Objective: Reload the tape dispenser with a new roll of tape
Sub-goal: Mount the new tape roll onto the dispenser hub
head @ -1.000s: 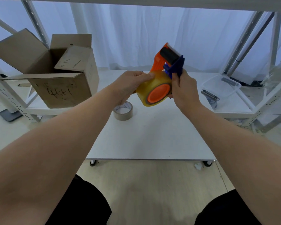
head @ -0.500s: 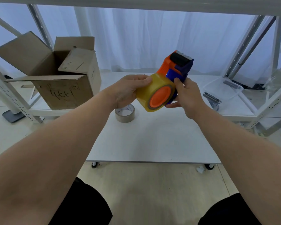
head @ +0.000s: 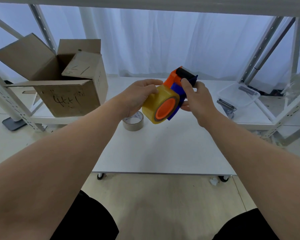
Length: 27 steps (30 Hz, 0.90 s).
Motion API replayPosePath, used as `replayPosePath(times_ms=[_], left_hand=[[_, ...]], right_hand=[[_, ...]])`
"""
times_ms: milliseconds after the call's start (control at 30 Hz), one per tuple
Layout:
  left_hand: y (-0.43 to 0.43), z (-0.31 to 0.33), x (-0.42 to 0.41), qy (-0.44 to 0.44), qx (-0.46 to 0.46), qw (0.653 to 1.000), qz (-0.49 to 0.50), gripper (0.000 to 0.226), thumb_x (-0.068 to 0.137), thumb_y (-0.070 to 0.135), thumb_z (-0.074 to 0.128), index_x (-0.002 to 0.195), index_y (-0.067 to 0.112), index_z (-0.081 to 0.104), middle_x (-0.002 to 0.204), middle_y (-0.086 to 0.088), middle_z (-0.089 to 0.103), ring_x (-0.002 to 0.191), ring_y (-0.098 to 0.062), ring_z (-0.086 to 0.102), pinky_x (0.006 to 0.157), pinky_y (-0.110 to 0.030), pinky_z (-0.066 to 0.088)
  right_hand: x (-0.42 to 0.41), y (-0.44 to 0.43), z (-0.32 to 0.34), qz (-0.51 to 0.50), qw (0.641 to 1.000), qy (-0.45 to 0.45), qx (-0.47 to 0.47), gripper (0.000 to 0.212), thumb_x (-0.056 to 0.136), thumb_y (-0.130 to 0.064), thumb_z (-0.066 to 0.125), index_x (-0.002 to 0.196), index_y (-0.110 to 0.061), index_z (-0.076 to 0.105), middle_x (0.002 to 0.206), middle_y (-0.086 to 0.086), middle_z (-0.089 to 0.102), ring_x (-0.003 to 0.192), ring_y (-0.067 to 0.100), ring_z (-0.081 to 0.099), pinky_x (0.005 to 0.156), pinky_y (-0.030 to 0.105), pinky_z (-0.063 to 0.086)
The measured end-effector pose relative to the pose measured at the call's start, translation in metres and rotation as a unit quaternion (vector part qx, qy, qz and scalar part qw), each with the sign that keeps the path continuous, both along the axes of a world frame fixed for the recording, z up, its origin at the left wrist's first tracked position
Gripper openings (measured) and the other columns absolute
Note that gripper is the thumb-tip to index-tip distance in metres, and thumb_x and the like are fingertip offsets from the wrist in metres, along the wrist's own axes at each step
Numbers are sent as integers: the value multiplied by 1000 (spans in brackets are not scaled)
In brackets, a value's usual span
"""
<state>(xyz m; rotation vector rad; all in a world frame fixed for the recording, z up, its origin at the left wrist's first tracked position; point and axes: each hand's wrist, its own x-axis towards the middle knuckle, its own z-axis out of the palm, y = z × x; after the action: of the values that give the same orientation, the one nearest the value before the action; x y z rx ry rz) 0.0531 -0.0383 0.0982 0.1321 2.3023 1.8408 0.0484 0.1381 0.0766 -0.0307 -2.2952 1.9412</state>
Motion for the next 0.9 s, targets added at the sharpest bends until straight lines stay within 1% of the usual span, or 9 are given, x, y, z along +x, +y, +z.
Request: replayPosePath(times_ms=[100,200,300,400,533,667,767,833,900], left_hand=[[0,2,3,4,18,1000,-16,34,81,18,50,107,36,64,122,-7,56,111,-31,56,96,-45,50],[4,4,4,-4,12,1000,0,35,77,17,46,100,34,65,123,-10,55,113,-34,54,97,-48,49],[9,4,2,-13,-25,998,64,30,78,15,46,104,24,59,119,-7,54,114,-32,52,99,-48,46],[12,2,0,-35,-61,994,89,39,69,29,51,106,18,55,114,-9,55,109,-30,54,98,-46,47],[17,2,-3,-56,-90,989,102,30,87,42,51,106,19,49,90,-1,54,87,-21,54,79,-34,46],[17,1,0,-24,-152,986,67,45,86,61,47,104,19,51,82,6,57,73,-13,56,60,-24,44],[7,1,1,-11,-136,990,39,48,84,60,52,105,18,59,99,-1,67,87,-21,65,80,-37,55],[2,2,1,10,-72,997,34,40,83,54,58,99,19,65,103,-6,70,96,-27,66,92,-45,53],[0,4,0,29,-15,999,29,27,85,48,60,93,23,66,104,-5,70,100,-27,65,95,-45,51]], right_hand=[[-1,4,3,-14,999,-13,-35,34,95,-42,49,113,-14,46,95,2,63,77,18,68,54,21,57],[-1,5,3,-26,999,-19,-31,34,94,-42,51,112,-13,47,94,2,63,74,18,68,52,22,56],[-1,1,1,-41,999,-5,9,36,91,-43,55,112,-15,46,108,10,65,84,25,69,65,32,60],[0,-4,1,-42,996,34,68,38,86,-47,57,108,-19,46,108,11,67,94,29,67,83,46,57],[3,-12,3,-41,991,72,109,44,86,-48,56,114,-16,47,101,9,68,90,25,67,83,43,57],[3,-16,4,-36,994,69,79,37,87,-44,58,111,-18,47,100,7,68,90,23,67,84,39,57],[3,-15,3,-48,999,9,-14,33,88,-41,59,108,-18,47,107,10,67,90,27,70,74,36,60],[3,-12,6,-66,995,-27,-75,35,90,-39,58,110,-13,48,104,8,66,86,29,71,60,28,60],[1,-8,8,-76,990,-50,-110,34,90,-40,56,103,-9,53,98,8,66,83,30,71,54,28,59]])
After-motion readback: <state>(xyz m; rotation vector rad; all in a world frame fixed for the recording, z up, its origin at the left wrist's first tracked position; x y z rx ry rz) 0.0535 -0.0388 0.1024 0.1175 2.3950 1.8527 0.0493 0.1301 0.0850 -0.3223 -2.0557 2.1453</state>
